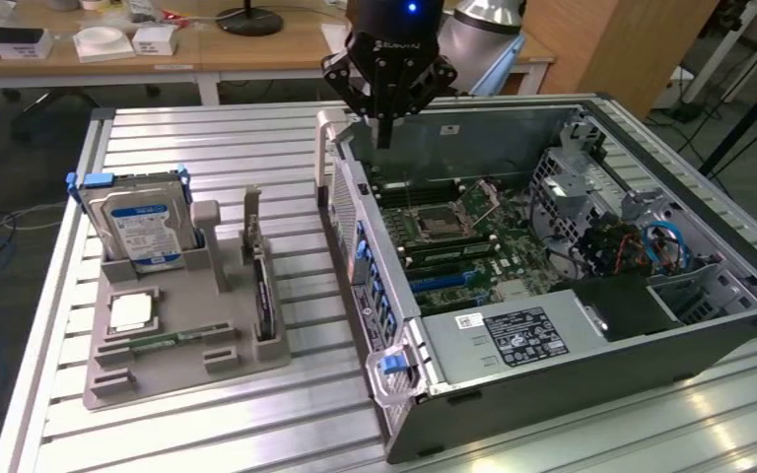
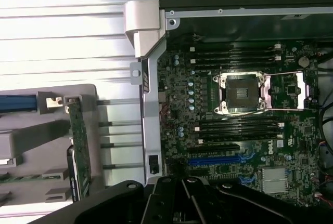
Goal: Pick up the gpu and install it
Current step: 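Reach for the gpu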
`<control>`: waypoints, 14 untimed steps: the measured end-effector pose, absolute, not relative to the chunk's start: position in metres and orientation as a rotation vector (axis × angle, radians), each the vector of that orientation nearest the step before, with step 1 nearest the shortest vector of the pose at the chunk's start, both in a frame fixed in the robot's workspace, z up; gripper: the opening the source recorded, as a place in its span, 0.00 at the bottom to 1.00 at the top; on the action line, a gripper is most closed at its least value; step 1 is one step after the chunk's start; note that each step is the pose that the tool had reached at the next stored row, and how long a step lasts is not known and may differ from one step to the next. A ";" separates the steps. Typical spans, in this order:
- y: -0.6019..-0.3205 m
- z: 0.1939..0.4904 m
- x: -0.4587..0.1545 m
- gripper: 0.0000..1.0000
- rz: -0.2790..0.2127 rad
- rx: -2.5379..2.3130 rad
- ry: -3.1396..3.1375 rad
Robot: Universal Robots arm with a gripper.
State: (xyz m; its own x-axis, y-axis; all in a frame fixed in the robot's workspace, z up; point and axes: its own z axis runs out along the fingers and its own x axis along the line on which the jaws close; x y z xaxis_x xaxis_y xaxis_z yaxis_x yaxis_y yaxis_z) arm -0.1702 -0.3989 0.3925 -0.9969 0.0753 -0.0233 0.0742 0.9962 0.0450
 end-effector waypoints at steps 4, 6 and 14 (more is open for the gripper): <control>-0.399 0.392 -0.174 0.11 0.069 0.117 3.114; -0.399 0.392 -0.176 0.11 0.069 0.117 3.114; -0.399 0.392 -0.184 0.11 0.069 0.117 3.114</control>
State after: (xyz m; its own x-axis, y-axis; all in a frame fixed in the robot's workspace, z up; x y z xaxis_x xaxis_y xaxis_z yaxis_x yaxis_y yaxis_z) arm -0.1839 -0.3988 0.3923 -0.9969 0.0753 -0.0233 0.0742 0.9962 0.0451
